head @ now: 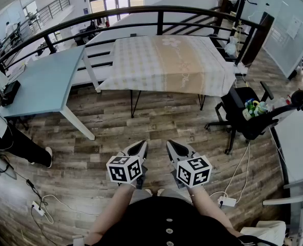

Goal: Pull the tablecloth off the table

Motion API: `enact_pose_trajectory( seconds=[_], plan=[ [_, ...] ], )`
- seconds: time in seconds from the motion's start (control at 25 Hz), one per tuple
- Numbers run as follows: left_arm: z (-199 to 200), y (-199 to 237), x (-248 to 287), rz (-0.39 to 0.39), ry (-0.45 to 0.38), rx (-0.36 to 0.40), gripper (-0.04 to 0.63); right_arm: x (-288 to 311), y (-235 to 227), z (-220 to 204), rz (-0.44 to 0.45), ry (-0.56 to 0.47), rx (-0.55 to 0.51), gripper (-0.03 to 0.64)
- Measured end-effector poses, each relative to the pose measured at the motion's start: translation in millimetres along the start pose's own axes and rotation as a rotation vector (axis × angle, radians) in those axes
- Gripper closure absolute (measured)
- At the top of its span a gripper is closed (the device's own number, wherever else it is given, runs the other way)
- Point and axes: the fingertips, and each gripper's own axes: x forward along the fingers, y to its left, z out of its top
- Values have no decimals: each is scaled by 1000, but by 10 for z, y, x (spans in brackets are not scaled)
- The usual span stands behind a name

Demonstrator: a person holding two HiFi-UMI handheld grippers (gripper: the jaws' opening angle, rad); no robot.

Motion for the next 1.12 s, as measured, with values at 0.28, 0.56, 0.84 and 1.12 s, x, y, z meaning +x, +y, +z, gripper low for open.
enact_pose_trajectory(
  seconds=[0.28,0.56,0.84,1.12],
  plan=[
    [76,67,-69,24,-22,13,580,19,85,53,36,-16,2,591],
    [83,74,-120,35,-31,12,580,35,110,83,45,-10,-30,591],
    [84,-78,-95,-9,-70,10,580,-10,178,81,112,-37,19,589],
    [-66,-108,-41,40,-57,14,580,-8,155,-73,172,9,37,589]
  ],
)
